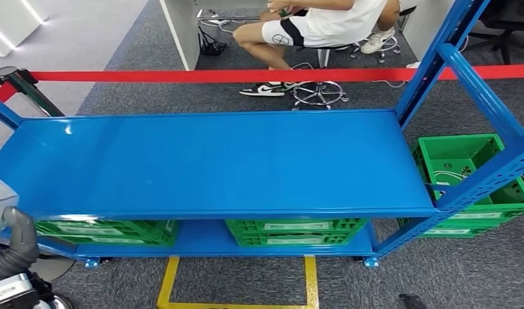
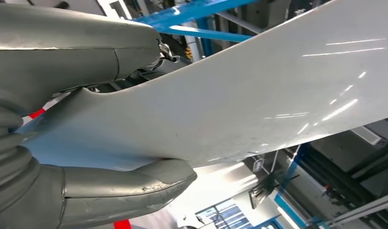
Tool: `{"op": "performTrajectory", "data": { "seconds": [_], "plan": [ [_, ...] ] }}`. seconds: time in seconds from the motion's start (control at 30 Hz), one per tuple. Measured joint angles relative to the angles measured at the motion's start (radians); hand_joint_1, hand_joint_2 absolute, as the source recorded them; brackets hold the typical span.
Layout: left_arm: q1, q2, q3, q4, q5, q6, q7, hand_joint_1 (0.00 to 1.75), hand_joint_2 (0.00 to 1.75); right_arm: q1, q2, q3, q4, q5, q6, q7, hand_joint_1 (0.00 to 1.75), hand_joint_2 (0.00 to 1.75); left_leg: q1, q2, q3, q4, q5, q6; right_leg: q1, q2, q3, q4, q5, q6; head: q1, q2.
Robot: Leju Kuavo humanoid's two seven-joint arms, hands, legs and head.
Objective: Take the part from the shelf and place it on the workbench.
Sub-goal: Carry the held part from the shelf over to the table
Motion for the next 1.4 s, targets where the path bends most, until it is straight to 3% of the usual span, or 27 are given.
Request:
{"op": "performTrajectory", "data": {
  "seconds": [0.07, 0.13, 0.23, 0.27, 0.3, 0.37, 0.4, 0.43, 0.5, 0.53, 0.57, 0.63, 0.67, 0.73, 0.77, 0.83, 0.9, 0.93, 0.97, 1.0, 1.07, 1.13, 1.17, 1.23, 1.27, 1.3, 1.4],
  "plan": [
    [-0.005, 0.0, 0.0, -0.002, 0.0, 0.0, 0.0, 1.75, 1.75, -0.001, 0.001, 0.001, 0.0, 0.002, 0.001, 0.004, 0.0, 1.75, -0.01, 0.001, 0.107, -0.139, 0.032, 0.019, 0.004, 0.001, -0.017, 0.0, 0.019, 0.003, 0.0, 0.0],
    [-0.011, 0.0, 0.002, -0.006, 0.0, 0.0, 0.0, 1.75, 1.75, 0.0, 0.003, 0.003, 0.0, 0.006, 0.005, 0.013, 0.0, 1.75, -0.019, 0.001, 0.179, -0.246, 0.028, 0.026, 0.005, 0.0, -0.024, -0.002, 0.037, 0.011, 0.0, 0.0],
    [-0.013, 0.0, 0.007, -0.008, -0.002, 0.0, 0.003, 1.75, 1.75, 0.003, 0.004, 0.005, 0.0, 0.008, 0.01, 0.037, 0.0, 1.75, -0.022, 0.003, 0.176, -0.275, 0.044, 0.029, 0.002, -0.001, -0.028, -0.013, 0.058, 0.03, -0.001, 0.0],
    [-0.012, 0.0, 0.008, -0.01, -0.004, 0.0, 0.004, 1.75, 1.75, 0.005, 0.006, 0.005, 0.0, 0.008, 0.011, 0.047, 0.0, 1.75, -0.021, 0.004, 0.168, -0.278, 0.056, 0.036, 0.001, -0.001, -0.035, -0.004, 0.041, 0.036, 0.001, 0.0],
    [-0.011, 0.001, 0.009, -0.013, -0.007, 0.0, 0.006, 1.75, 1.75, 0.007, 0.008, 0.005, 0.001, 0.007, 0.013, 0.056, 0.0, 1.75, -0.018, 0.006, 0.157, -0.28, 0.068, 0.041, 0.001, -0.001, -0.046, 0.025, 0.004, 0.041, 0.002, 0.0],
    [-0.007, 0.003, 0.013, -0.021, -0.014, 0.0, 0.016, 1.75, 1.75, 0.008, 0.014, 0.005, 0.001, 0.003, 0.015, 0.067, 0.0, 1.75, -0.017, 0.007, 0.131, -0.28, 0.091, 0.048, 0.0, -0.002, -0.074, 0.136, -0.102, 0.048, 0.005, 0.0],
    [-0.005, 0.004, 0.016, -0.026, -0.016, 0.0, 0.022, 1.75, 1.75, 0.008, 0.015, 0.005, 0.002, 0.001, 0.015, 0.07, 0.0, 1.75, -0.017, 0.008, 0.116, -0.28, 0.104, 0.048, 0.0, -0.002, -0.082, 0.198, -0.137, 0.052, 0.005, 0.0],
    [-0.002, 0.005, 0.018, -0.03, -0.018, 0.0, 0.027, 1.75, 1.75, 0.008, 0.016, 0.005, 0.002, 0.0, 0.015, 0.072, 0.0, 1.75, -0.017, 0.008, 0.099, -0.279, 0.116, 0.047, 0.0, -0.002, -0.081, 0.244, -0.148, 0.054, 0.005, 0.0],
    [0.004, 0.01, 0.025, -0.04, -0.019, 0.0, 0.036, 1.75, 1.75, 0.008, 0.018, 0.005, 0.002, -0.002, 0.014, 0.074, 0.0, 1.75, -0.016, 0.009, 0.067, -0.277, 0.14, 0.042, 0.0, -0.002, -0.036, 0.25, -0.111, 0.056, 0.005, 0.0],
    [0.007, 0.014, 0.029, -0.047, -0.018, 0.0, 0.041, 1.75, 1.75, 0.007, 0.019, 0.005, 0.002, -0.004, 0.015, 0.073, 0.0, 1.75, -0.016, 0.009, 0.052, -0.276, 0.151, 0.038, 0.0, -0.003, 0.01, 0.204, -0.086, 0.056, 0.005, 0.0],
    [0.009, 0.02, 0.033, -0.055, -0.014, 0.0, 0.048, 1.75, 1.75, 0.004, 0.019, 0.005, 0.002, -0.007, 0.016, 0.07, 0.0, 1.75, -0.017, 0.008, 0.04, -0.273, 0.161, 0.033, 0.0, -0.003, 0.069, 0.133, -0.081, 0.056, 0.005, 0.0],
    [0.003, 0.033, 0.045, -0.069, -0.001, 0.0, 0.061, 1.75, 1.75, -0.003, 0.019, 0.004, 0.001, -0.02, 0.025, 0.056, 0.0, 1.75, -0.019, 0.009, 0.025, -0.266, 0.18, 0.022, 0.002, -0.001, 0.161, -0.002, -0.108, 0.048, 0.003, 0.0],
    [-0.006, 0.038, 0.049, -0.072, 0.007, -0.001, 0.066, 1.75, 1.75, -0.006, 0.019, 0.002, 0.001, -0.027, 0.031, 0.049, 0.0, 1.75, -0.02, 0.009, 0.022, -0.265, 0.189, 0.017, 0.004, 0.0, 0.179, -0.038, -0.124, 0.041, 0.002, 0.0],
    [-0.024, 0.045, 0.053, -0.074, 0.016, -0.001, 0.071, 1.75, 1.75, -0.007, 0.02, -0.002, 0.001, -0.038, 0.038, 0.041, 0.0, 1.75, -0.016, 0.008, 0.018, -0.266, 0.2, 0.008, 0.007, -0.002, 0.167, -0.046, -0.12, 0.022, 0.0, 0.0],
    [-0.029, 0.047, 0.054, -0.073, 0.019, -0.001, 0.073, 1.75, 1.75, -0.007, 0.02, -0.003, 0.001, -0.041, 0.039, 0.04, 0.0, 1.75, -0.014, 0.008, 0.014, -0.258, 0.184, 0.002, 0.007, -0.003, 0.16, -0.046, -0.111, 0.012, -0.001, 0.0],
    [-0.043, 0.051, 0.054, -0.072, 0.023, -0.002, 0.075, 1.75, 1.75, -0.007, 0.02, -0.006, 0.002, -0.05, 0.045, 0.037, 0.0, 1.75, -0.011, 0.008, -0.008, -0.189, 0.099, -0.009, 0.005, -0.006, 0.14, -0.046, -0.089, -0.004, -0.006, 0.0],
    [-0.068, 0.055, 0.053, -0.066, 0.025, -0.004, 0.081, 1.75, 1.75, -0.008, 0.02, -0.015, 0.002, -0.065, 0.05, 0.033, 0.0, 1.75, -0.009, 0.008, -0.037, -0.063, 0.004, -0.016, 0.006, -0.008, 0.117, -0.045, -0.065, -0.009, -0.01, 0.0],
    [-0.081, 0.056, 0.052, -0.061, 0.023, -0.004, 0.086, 1.75, 1.75, -0.007, 0.02, -0.021, 0.002, -0.072, 0.05, 0.031, 0.0, 1.75, -0.009, 0.008, -0.043, -0.012, -0.013, -0.018, 0.006, -0.009, 0.103, -0.044, -0.053, -0.009, -0.009, 0.0],
    [-0.091, 0.058, 0.051, -0.056, 0.019, -0.005, 0.091, 1.75, 1.75, -0.007, 0.02, -0.026, 0.002, -0.077, 0.051, 0.031, 0.0, 1.75, -0.008, 0.008, -0.036, 0.012, -0.007, -0.018, 0.007, -0.01, 0.087, -0.042, -0.041, -0.008, -0.01, 0.0],
    [-0.098, 0.06, 0.05, -0.051, 0.015, -0.005, 0.097, 1.75, 1.75, -0.007, 0.021, -0.03, 0.002, -0.08, 0.051, 0.032, 0.0, 1.75, -0.008, 0.008, -0.012, 0.0, 0.015, -0.016, 0.007, -0.01, 0.072, -0.041, -0.03, -0.007, -0.01, 0.0],
    [-0.108, 0.064, 0.048, -0.044, 0.007, -0.005, 0.103, 1.75, 1.75, -0.006, 0.023, -0.037, 0.002, -0.083, 0.052, 0.035, 0.0, 1.75, -0.009, 0.007, 0.079, -0.114, 0.059, -0.01, 0.007, -0.008, 0.049, -0.04, -0.012, 0.0, -0.01, 0.0],
    [-0.114, 0.068, 0.047, -0.039, 0.004, -0.005, 0.108, 1.75, 1.75, -0.006, 0.025, -0.043, 0.002, -0.085, 0.052, 0.038, 0.0, 1.75, -0.011, 0.006, 0.161, -0.243, 0.062, -0.001, 0.009, -0.005, 0.033, -0.038, 0.006, 0.011, -0.009, 0.0],
    [-0.115, 0.069, 0.047, -0.037, 0.003, -0.005, 0.11, 1.75, 1.75, -0.005, 0.025, -0.046, 0.002, -0.086, 0.052, 0.04, 0.0, 1.75, -0.013, 0.006, 0.177, -0.276, 0.056, 0.004, 0.01, -0.004, 0.027, -0.039, 0.015, 0.017, -0.009, 0.0],
    [-0.116, 0.07, 0.046, -0.033, 0.003, -0.005, 0.112, 1.75, 1.75, -0.002, 0.026, -0.05, 0.002, -0.089, 0.052, 0.044, 0.0, 1.75, -0.014, 0.007, 0.169, -0.292, 0.062, 0.018, 0.009, -0.004, 0.017, -0.044, 0.034, 0.028, -0.009, 0.0],
    [-0.116, 0.07, 0.045, -0.03, 0.002, -0.006, 0.112, 1.75, 1.75, 0.0, 0.026, -0.052, 0.002, -0.091, 0.052, 0.047, 0.0, 1.75, -0.014, 0.008, 0.16, -0.292, 0.07, 0.026, 0.008, -0.004, 0.01, -0.04, 0.028, 0.034, -0.008, 0.0],
    [-0.115, 0.07, 0.044, -0.028, 0.002, -0.006, 0.112, 1.75, 1.75, 0.003, 0.027, -0.054, 0.002, -0.093, 0.051, 0.052, 0.0, 1.75, -0.012, 0.009, 0.151, -0.293, 0.08, 0.034, 0.008, -0.004, -0.001, -0.021, 0.003, 0.039, -0.006, 0.0],
    [-0.108, 0.069, 0.041, -0.021, -0.001, -0.007, 0.112, 1.75, 1.75, 0.009, 0.031, -0.06, 0.002, -0.097, 0.05, 0.075, 0.0, 1.75, -0.014, 0.011, 0.116, -0.293, 0.111, 0.048, 0.007, -0.005, -0.05, 0.145, -0.134, 0.049, -0.003, 0.0]
  ]
}}
